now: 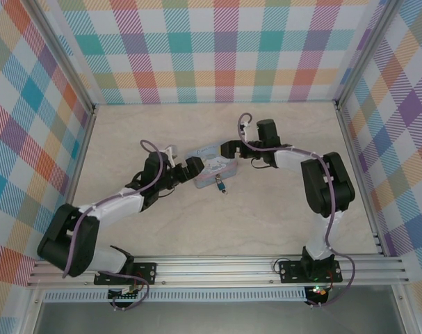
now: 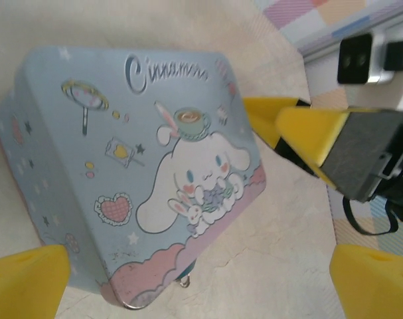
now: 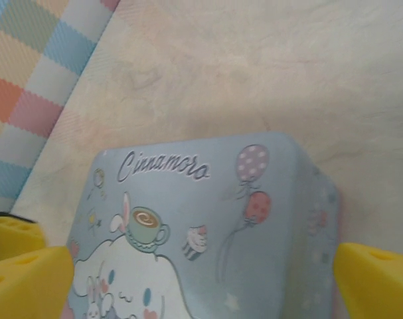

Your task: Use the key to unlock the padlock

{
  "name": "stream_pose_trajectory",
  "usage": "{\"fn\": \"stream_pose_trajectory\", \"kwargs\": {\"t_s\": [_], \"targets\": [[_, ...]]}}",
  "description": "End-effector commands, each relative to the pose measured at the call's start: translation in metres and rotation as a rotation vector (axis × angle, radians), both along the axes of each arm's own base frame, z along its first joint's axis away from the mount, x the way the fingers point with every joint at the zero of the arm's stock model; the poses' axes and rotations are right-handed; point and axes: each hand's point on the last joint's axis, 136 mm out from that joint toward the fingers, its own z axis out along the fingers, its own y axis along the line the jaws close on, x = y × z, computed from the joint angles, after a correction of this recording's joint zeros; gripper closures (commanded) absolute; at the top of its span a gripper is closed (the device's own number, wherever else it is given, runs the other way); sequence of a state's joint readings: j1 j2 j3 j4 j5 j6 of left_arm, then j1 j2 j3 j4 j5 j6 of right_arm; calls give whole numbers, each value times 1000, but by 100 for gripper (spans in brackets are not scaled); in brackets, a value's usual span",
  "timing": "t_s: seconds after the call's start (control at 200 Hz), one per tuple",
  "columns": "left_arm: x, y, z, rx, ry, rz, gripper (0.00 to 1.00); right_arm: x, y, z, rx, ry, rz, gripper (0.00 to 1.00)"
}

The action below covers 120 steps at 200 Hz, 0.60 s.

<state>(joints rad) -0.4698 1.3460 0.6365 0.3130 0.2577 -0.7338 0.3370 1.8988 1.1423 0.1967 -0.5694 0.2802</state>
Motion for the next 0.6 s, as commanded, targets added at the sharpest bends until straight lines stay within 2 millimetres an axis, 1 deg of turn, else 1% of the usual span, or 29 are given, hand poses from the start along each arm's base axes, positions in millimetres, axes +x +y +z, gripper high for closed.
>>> {"fn": "stream_pose_trajectory", "kwargs": {"t_s": [0.0,0.025,0.07,0.15,0.19,0.255,0.325,0.42,0.43,0.46,0.515,0.595], "targets": [[-1,17,13,78,-40,58,0,-8,-24,31,-57,-108,-45,0],[0,19,17,79,-47,66,0,-16,-26,34,-54,-108,-41,0],[2,21,22,74,-50,69,0,-32,-26,39,-26,-99,-25,3],[9,17,35,52,-62,54,0,-63,-24,41,25,-75,2,8],[12,12,40,40,-71,42,0,-78,-21,37,31,-63,15,9],[20,4,47,22,-84,16,0,-101,-16,24,18,-42,42,12],[30,-6,51,17,-86,-12,0,-119,-10,9,18,-15,67,14],[46,-19,54,21,-90,-52,0,-133,-1,-9,25,15,91,18],[47,-20,52,24,-84,-57,0,-133,0,-11,24,16,93,19],[52,-25,52,21,-85,-69,0,-135,1,-17,14,19,94,20],[60,-33,54,10,-88,-95,0,-135,4,-25,1,14,91,21],[71,-44,47,1,-72,-123,0,-129,6,-31,2,-3,72,24]]}}
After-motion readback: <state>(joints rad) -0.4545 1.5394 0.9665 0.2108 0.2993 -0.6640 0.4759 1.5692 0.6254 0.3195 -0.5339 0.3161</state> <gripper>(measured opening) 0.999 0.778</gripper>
